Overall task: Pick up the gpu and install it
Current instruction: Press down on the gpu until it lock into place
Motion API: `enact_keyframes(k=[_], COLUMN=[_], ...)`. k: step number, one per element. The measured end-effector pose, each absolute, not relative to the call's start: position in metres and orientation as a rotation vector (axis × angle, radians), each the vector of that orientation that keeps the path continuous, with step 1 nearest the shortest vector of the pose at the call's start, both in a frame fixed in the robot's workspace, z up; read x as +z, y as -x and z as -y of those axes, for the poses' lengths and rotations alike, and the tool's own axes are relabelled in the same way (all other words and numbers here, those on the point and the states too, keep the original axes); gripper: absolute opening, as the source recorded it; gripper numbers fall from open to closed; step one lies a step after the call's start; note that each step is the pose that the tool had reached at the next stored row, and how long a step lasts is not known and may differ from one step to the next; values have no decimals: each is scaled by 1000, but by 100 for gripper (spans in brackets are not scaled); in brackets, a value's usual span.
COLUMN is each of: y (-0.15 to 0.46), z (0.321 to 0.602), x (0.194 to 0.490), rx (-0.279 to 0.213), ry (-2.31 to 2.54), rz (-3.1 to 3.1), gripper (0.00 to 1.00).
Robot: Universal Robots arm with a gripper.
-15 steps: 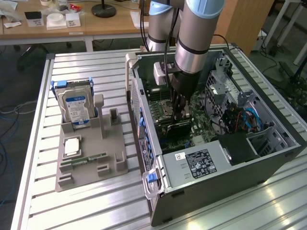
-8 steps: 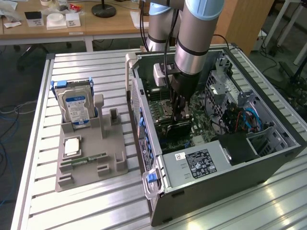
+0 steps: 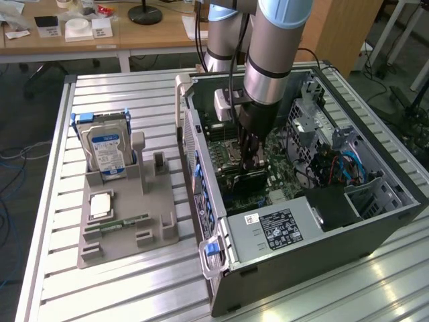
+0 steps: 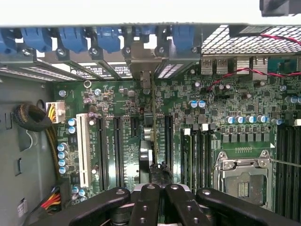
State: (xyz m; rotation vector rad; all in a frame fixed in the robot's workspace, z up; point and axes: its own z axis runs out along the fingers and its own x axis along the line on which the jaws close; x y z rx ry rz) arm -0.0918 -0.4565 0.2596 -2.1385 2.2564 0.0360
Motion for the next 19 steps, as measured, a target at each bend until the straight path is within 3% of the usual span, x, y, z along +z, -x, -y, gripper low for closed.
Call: enact_keyframes(k=[19], y=[92], z=[456], x=[262], rx=[38], ry=[2136], rz=[-2254], gripper=[11])
